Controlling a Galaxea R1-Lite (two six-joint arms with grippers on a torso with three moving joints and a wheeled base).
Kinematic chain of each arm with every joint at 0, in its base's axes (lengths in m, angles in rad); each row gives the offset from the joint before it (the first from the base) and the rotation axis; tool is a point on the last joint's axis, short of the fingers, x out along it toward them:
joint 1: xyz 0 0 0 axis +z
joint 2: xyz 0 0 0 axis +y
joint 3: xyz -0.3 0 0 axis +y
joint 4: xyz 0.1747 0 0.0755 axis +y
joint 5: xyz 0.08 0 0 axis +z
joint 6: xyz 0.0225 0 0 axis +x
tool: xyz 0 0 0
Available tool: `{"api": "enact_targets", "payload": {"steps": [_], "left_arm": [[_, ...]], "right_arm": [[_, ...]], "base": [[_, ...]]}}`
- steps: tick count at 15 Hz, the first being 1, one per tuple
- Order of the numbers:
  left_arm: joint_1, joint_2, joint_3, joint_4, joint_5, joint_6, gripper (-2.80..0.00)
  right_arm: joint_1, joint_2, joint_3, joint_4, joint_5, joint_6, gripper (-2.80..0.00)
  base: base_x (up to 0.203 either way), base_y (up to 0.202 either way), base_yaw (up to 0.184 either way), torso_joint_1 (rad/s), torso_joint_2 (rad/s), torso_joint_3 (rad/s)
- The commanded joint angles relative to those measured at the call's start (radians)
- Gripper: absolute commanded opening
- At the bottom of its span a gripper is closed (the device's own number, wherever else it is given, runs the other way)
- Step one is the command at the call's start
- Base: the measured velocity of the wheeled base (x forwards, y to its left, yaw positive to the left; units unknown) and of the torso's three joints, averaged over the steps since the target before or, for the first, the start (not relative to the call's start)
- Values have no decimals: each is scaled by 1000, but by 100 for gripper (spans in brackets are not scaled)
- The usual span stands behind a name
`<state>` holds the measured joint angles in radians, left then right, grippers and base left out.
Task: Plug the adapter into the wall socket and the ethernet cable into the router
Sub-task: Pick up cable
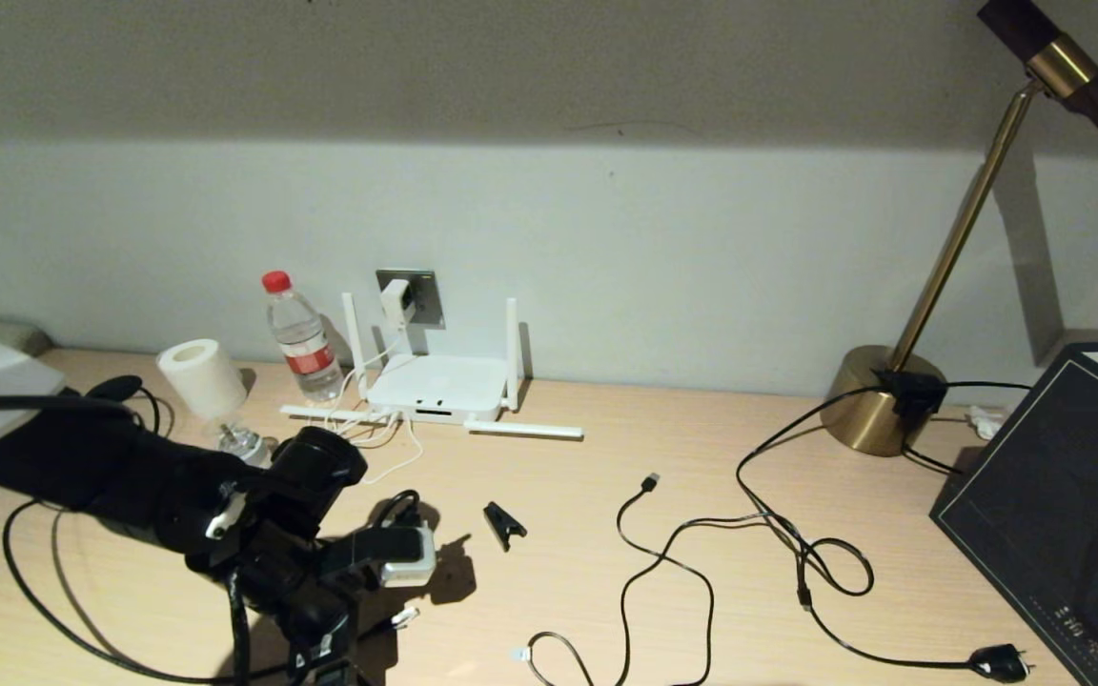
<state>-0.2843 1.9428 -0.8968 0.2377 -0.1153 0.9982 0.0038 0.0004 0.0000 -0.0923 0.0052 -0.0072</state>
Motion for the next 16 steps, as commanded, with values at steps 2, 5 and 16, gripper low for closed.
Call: {"api": "enact_targets", "payload": {"steps": [2,5,16], "left_arm": [[0,31,-21,2,-1,5,0],[-1,41,-33,1,-4,7,-280],[-4,47,26,-93,-68,8,-280]], "right_arm": [[1,1,35,-1,1,0,-280],[1,1,35,-1,1,0,-280],[1,1,35,-1,1,0,-280]], "base": [[0,0,0,0,0,0],[0,0,0,0,0,0],[0,0,0,0,0,0]]}}
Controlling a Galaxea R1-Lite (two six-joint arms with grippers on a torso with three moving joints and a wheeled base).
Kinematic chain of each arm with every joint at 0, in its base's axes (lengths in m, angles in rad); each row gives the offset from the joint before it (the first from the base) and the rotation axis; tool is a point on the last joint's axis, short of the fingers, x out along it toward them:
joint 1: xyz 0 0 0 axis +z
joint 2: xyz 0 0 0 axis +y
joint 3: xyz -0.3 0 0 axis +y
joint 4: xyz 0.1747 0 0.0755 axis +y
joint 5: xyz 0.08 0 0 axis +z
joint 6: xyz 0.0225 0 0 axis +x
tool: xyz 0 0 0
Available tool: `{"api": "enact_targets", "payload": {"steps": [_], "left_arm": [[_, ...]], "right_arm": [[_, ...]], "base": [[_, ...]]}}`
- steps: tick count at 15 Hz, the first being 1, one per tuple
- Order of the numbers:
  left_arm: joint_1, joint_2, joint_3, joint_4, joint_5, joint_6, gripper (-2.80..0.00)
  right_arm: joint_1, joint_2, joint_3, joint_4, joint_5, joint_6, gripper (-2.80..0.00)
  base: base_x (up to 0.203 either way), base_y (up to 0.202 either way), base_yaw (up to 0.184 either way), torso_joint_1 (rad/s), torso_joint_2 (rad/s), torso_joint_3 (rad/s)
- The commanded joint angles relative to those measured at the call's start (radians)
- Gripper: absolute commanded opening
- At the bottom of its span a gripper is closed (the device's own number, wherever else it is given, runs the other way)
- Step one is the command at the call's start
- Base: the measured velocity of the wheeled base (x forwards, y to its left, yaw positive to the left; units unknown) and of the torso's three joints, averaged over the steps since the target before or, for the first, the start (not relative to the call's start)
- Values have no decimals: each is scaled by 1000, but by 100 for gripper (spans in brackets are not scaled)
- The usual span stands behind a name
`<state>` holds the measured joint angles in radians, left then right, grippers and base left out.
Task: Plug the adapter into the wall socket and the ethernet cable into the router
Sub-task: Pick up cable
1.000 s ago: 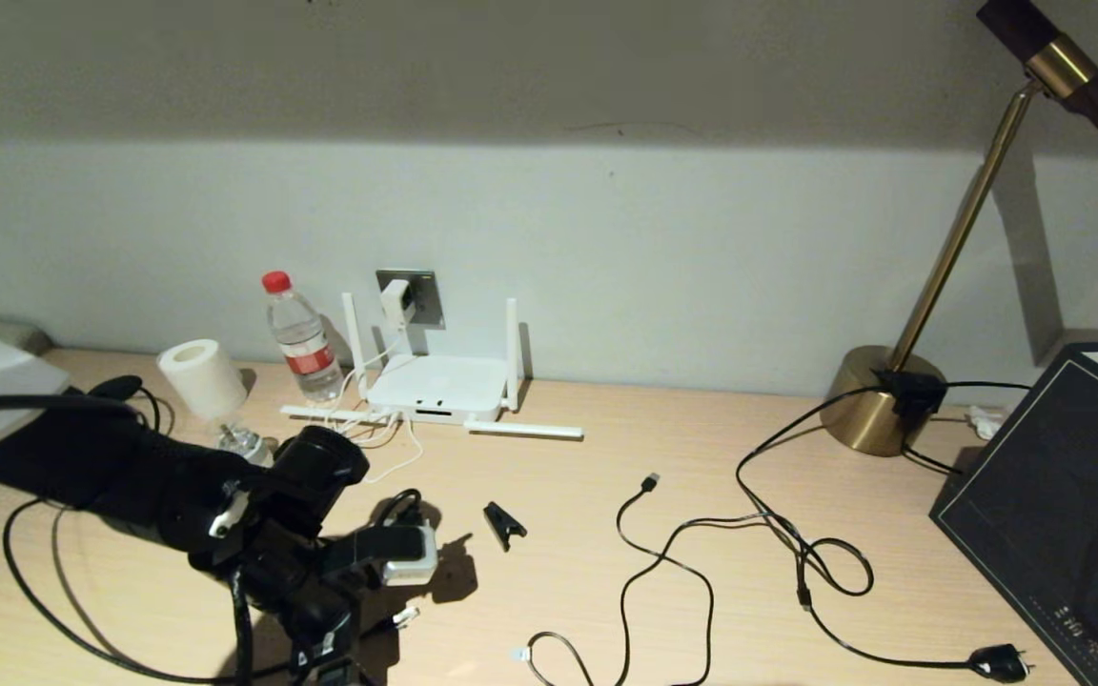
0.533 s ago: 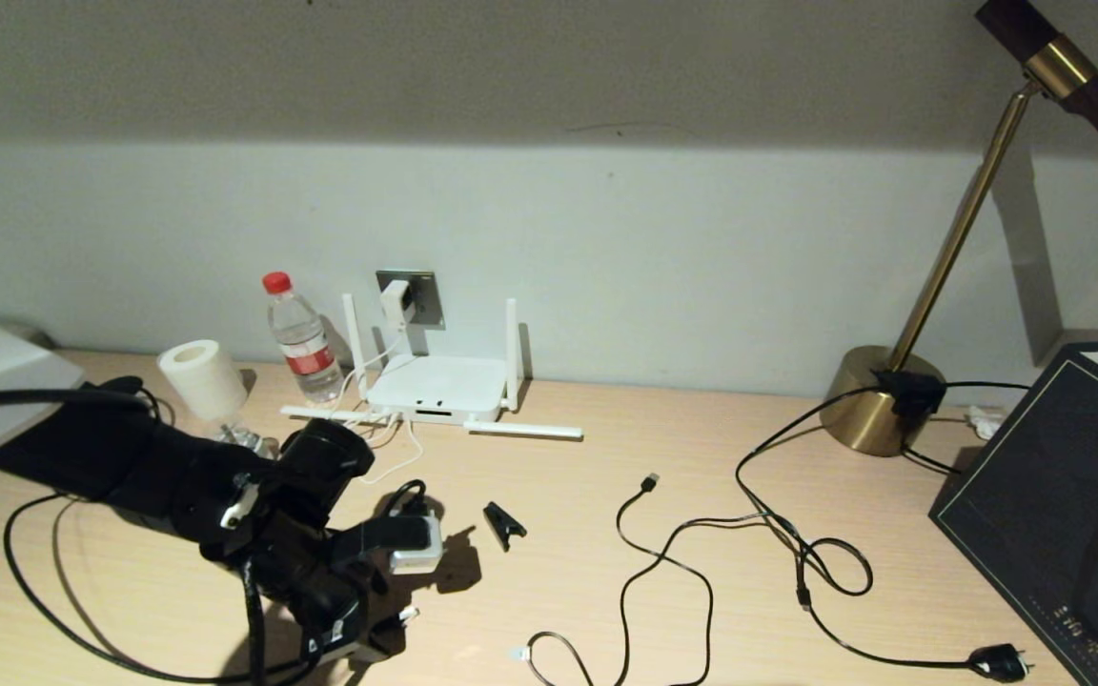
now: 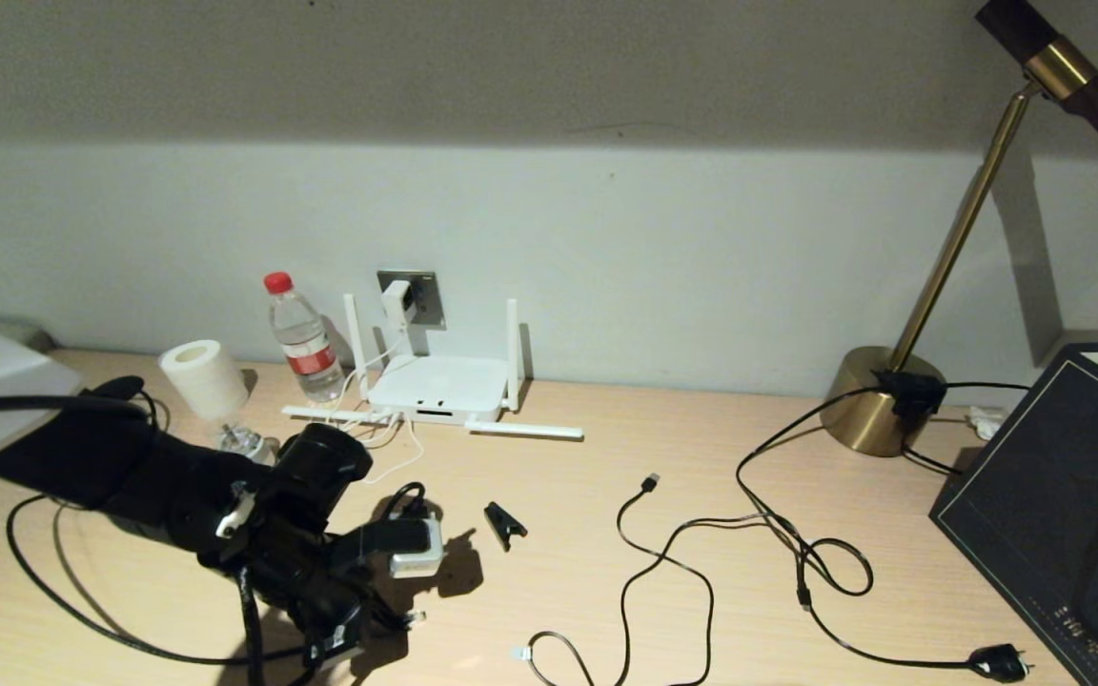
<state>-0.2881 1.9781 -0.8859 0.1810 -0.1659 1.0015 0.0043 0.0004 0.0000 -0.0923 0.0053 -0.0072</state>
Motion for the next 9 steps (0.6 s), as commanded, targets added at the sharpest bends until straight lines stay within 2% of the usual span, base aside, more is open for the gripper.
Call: {"api": "enact_targets", "payload": {"steps": [1,3,6,7,9], "left_arm": [[1,15,34,-83,-35,5,-280],[1,-11,47,-107,-41,7,-280],[-3,-156,37,-99,-54,40,-280],[-10,-212,27,-91,-73,72,-280],[-28,-303,-47,-10,-148,226,-280]], "right_arm": [[0,1,35,-1,1,0,-280],[0,1,35,-1,1,0,-280],[0,1,35,-1,1,0,-280],[0,1,35,-1,1,0,-280],[0,1,35,-1,1,0,-280]], "base": [[0,0,0,0,0,0],[0,0,0,0,0,0],[0,0,0,0,0,0],[0,0,0,0,0,0],[0,0,0,0,0,0]]}}
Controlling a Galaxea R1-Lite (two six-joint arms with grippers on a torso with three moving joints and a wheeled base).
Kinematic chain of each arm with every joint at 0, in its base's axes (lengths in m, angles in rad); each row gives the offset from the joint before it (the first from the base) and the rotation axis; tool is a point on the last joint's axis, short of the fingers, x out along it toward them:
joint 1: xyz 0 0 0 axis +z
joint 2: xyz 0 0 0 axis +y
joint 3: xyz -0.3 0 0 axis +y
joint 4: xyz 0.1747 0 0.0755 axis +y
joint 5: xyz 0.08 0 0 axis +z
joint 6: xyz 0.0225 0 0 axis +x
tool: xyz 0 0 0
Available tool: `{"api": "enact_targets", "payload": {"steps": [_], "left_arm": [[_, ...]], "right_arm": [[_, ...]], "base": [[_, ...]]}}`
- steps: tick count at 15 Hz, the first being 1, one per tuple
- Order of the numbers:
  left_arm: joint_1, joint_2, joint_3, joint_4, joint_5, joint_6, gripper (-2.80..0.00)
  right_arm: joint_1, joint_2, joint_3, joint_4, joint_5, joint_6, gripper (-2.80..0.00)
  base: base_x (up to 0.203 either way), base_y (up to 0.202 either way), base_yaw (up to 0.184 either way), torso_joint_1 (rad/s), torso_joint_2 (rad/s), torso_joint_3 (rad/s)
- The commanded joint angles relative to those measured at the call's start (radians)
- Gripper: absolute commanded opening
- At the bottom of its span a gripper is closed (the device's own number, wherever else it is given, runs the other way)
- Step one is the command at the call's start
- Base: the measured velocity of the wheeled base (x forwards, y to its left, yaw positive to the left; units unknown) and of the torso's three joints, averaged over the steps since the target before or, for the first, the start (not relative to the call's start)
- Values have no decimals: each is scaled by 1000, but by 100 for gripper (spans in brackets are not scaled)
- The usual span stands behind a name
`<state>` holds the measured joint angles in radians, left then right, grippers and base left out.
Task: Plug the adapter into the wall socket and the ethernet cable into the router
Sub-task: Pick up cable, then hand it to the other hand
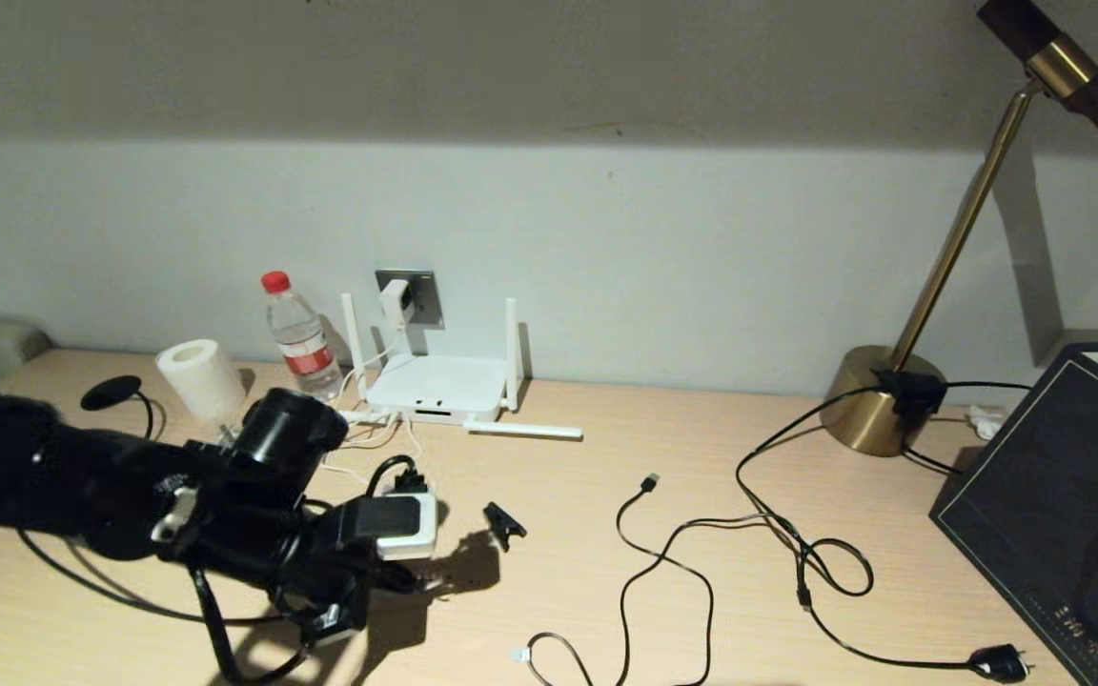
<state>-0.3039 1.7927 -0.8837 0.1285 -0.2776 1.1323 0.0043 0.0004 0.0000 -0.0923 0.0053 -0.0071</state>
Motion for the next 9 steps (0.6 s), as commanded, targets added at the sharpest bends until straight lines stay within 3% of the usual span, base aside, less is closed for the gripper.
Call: {"api": "enact_targets", "payload": {"steps": [1,6,9], "left_arm": [[-22,-157,-72,74,-50,120,-280],[-56,-280,-222,154,-17,126,-280],[-60,-290,-168,106,-12,110,-280]], "right_arm": [[0,1,35,-1,1,-1,-280],[0,1,35,-1,4,-14,-280],[0,1,35,-1,2,-11,-280]], "base": [[0,0,0,0,0,0],[0,0,0,0,0,0],[0,0,0,0,0,0]]}}
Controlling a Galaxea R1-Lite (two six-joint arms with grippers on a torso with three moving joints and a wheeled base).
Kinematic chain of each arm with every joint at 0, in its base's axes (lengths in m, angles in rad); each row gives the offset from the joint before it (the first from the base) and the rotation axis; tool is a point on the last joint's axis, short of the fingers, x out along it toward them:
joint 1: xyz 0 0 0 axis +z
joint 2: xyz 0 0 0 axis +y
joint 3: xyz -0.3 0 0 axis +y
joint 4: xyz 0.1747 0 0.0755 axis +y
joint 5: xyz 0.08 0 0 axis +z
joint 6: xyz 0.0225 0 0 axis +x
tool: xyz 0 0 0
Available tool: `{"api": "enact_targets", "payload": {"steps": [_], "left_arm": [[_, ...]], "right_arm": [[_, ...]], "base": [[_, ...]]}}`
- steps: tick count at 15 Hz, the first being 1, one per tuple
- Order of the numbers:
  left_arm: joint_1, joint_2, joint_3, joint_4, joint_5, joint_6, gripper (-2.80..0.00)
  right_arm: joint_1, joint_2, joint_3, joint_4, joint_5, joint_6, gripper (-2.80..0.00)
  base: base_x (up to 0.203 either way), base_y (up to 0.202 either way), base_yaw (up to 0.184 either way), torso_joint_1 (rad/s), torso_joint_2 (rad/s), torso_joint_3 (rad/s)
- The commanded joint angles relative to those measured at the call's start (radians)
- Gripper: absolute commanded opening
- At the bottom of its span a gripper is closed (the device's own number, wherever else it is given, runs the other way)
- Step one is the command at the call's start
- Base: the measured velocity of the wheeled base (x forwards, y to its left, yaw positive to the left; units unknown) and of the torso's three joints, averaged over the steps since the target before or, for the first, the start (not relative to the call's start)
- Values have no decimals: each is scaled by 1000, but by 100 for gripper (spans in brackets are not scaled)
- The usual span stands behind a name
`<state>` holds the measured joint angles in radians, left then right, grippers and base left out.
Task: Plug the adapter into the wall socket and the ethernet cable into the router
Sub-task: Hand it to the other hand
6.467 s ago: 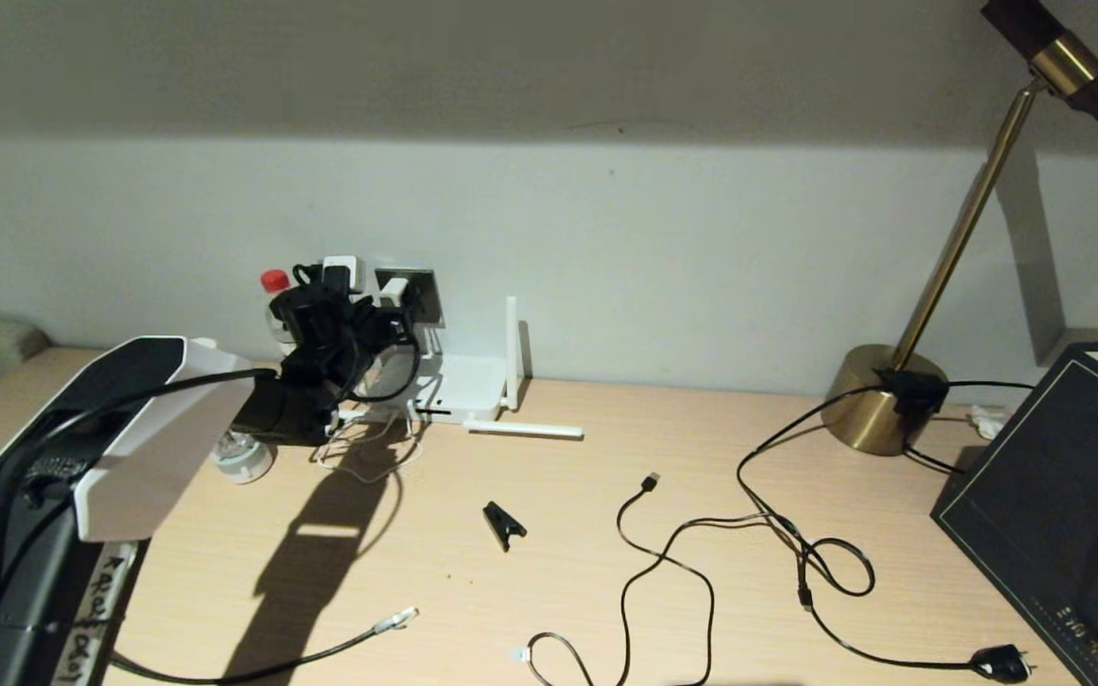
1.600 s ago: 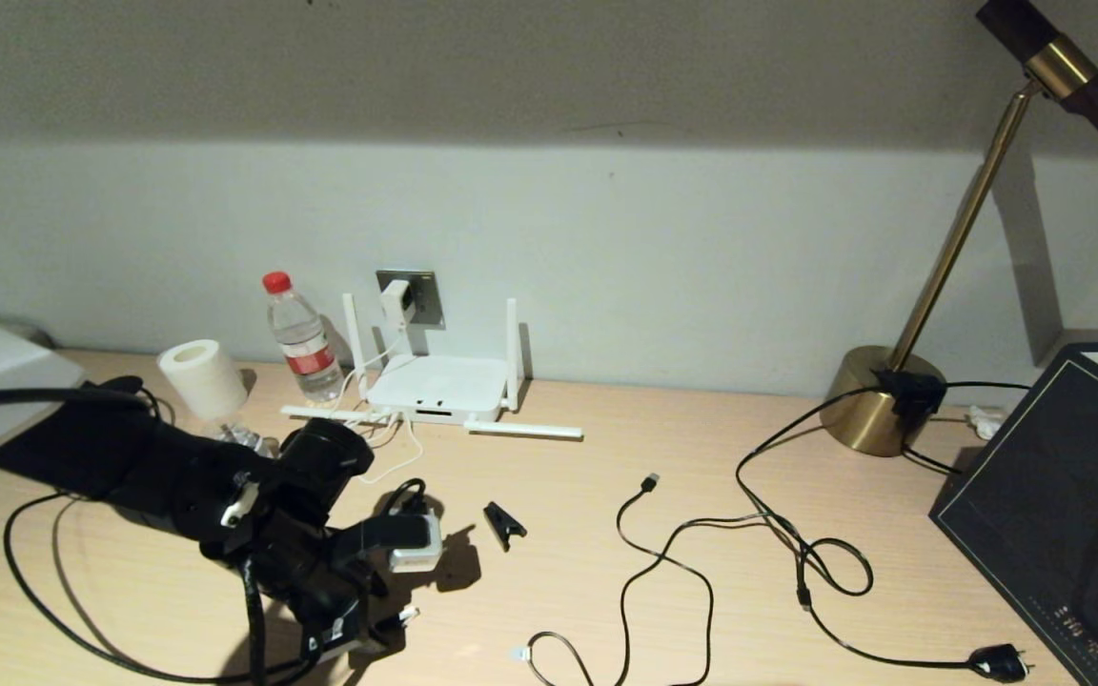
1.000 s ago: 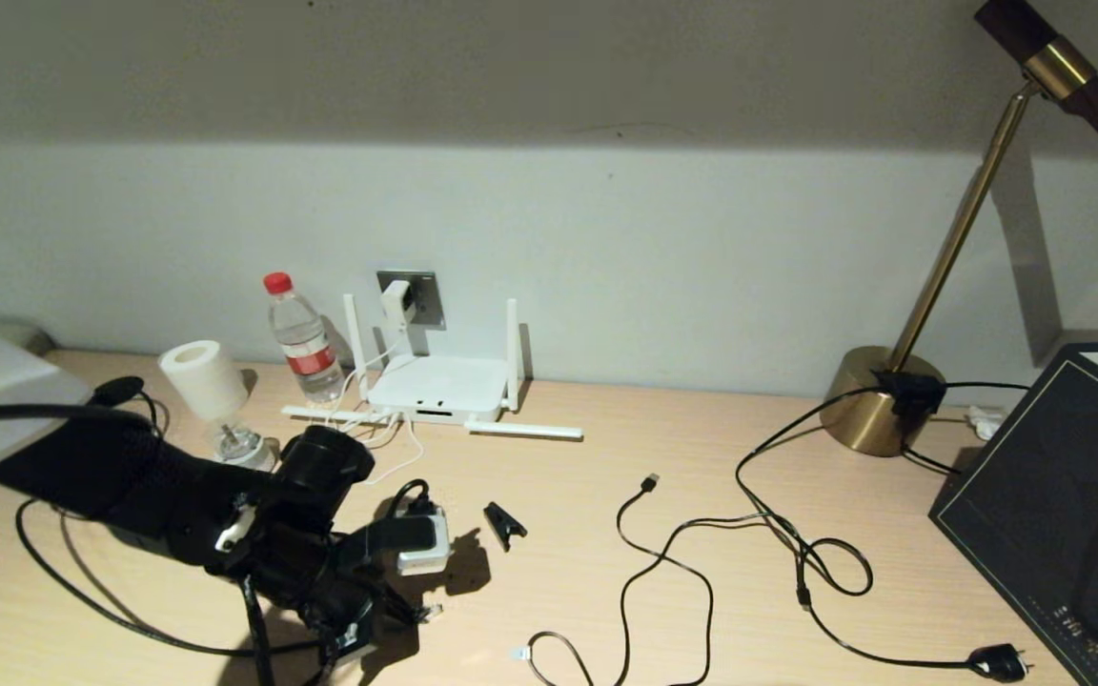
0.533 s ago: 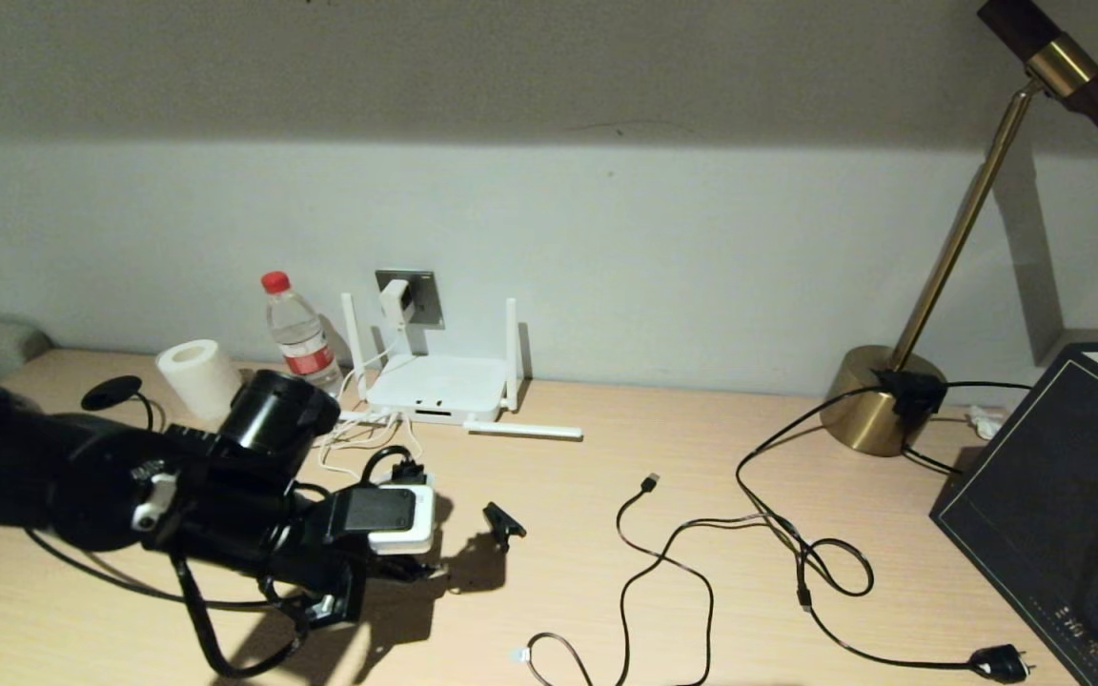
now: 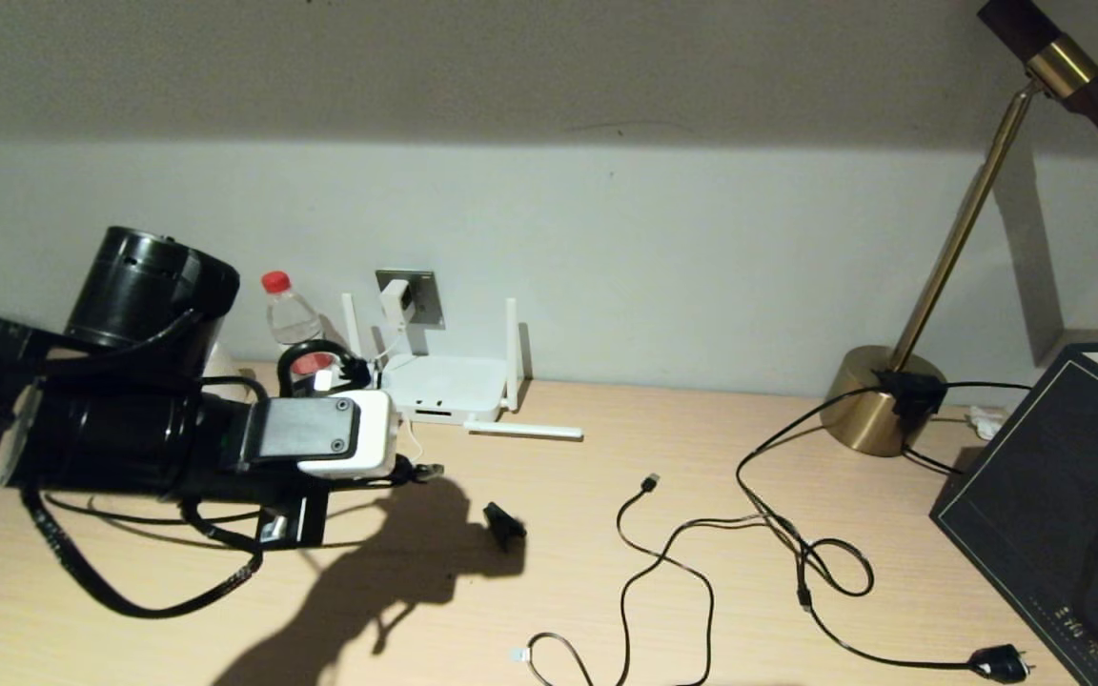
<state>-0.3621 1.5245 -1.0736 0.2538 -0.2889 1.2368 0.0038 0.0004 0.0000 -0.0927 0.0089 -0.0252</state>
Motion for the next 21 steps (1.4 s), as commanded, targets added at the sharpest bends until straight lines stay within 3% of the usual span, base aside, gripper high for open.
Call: {"api": "enact_targets", "payload": {"steps": [1,4,6,9,12,14,16,19,21], "left_arm": [[-1,-30,52,-62,-2,-5,-280],[-3,-45,101,-146,-5,-56,-280],[-6,-44,113,-153,-2,-54,-280],[-28,-69,85,-158,0,-57,-280],[-34,-78,80,-159,2,-56,-280],[-49,-73,58,-158,1,-56,-280],[-96,-62,16,-157,2,-57,-280],[-138,-44,-32,-159,2,-62,-280],[-144,-52,-26,-159,2,-61,-280]], "right_arm": [[0,1,35,-1,-4,31,-280],[-3,9,-21,5,-7,49,-280],[2,108,-175,65,21,149,-280],[24,491,-382,134,240,308,-280],[51,881,-561,108,443,366,-280],[134,1076,-696,90,532,394,-280],[301,1217,-813,78,581,412,-280],[498,1376,-938,71,558,419,-280],[566,1450,-982,44,528,416,-280]], "base": [[0,0,0,0,0,0],[0,0,0,0,0,0],[0,0,0,0,0,0],[0,0,0,0,0,0],[0,0,0,0,0,0],[0,0,0,0,0,0],[0,0,0,0,0,0],[0,0,0,0,0,0],[0,0,0,0,0,0]]}}
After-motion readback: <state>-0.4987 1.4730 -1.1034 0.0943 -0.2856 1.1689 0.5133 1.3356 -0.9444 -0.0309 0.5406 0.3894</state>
